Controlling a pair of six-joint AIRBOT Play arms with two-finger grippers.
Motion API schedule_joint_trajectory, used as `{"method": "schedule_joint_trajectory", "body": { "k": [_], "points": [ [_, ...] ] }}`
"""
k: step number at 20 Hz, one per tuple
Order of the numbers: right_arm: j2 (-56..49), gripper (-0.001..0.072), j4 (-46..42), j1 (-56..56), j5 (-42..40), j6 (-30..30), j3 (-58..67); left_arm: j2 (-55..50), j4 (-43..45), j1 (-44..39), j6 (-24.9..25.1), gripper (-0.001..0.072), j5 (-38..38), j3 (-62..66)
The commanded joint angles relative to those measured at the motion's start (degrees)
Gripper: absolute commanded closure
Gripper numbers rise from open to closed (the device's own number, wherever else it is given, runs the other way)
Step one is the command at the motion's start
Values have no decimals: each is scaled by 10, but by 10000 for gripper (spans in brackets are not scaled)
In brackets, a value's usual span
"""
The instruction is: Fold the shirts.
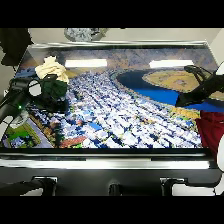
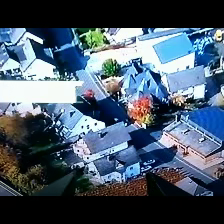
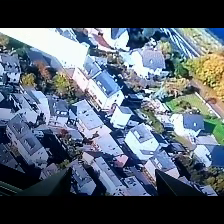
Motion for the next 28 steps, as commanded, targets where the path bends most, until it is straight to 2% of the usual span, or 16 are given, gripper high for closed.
{"method": "schedule_joint_trajectory", "body": {
  "k": [1,4,7,8,9,10,11,13,16,20,23,26,28],
  "points": [
    [0,101,0,0,0,0,0,0,0,0,0,182,5,-1],
    [0,101,0,0,-7,0,0,0,0,0,0,183,65,-1],
    [0,101,0,0,-49,0,0,-3,0,0,0,181,82,0],
    [0,101,1,0,-63,0,0,-4,2,1,4,169,125,0],
    [0,101,2,0,-72,0,0,-4,13,5,25,27,163,4],
    [0,101,2,0,-79,0,0,-6,38,14,32,-12,191,16],
    [0,100,2,0,-83,0,0,-13,75,30,32,-12,196,42],
    [0,100,2,0,-89,0,0,-43,137,89,35,-12,164,122],
    [-1,99,2,0,-75,0,0,-116,140,232,24,-12,62,246],
    [-1,100,7,0,-45,3,0,-194,140,386,17,-12,-51,270],
    [-1,100,7,0,-21,17,0,-238,125,435,33,-13,-30,270],
    [-1,100,7,0,3,38,0,-268,119,442,78,-13,31,270],
    [-1,101,7,0,13,54,0,-294,83,447,83,-13,48,270]
  ]
}}
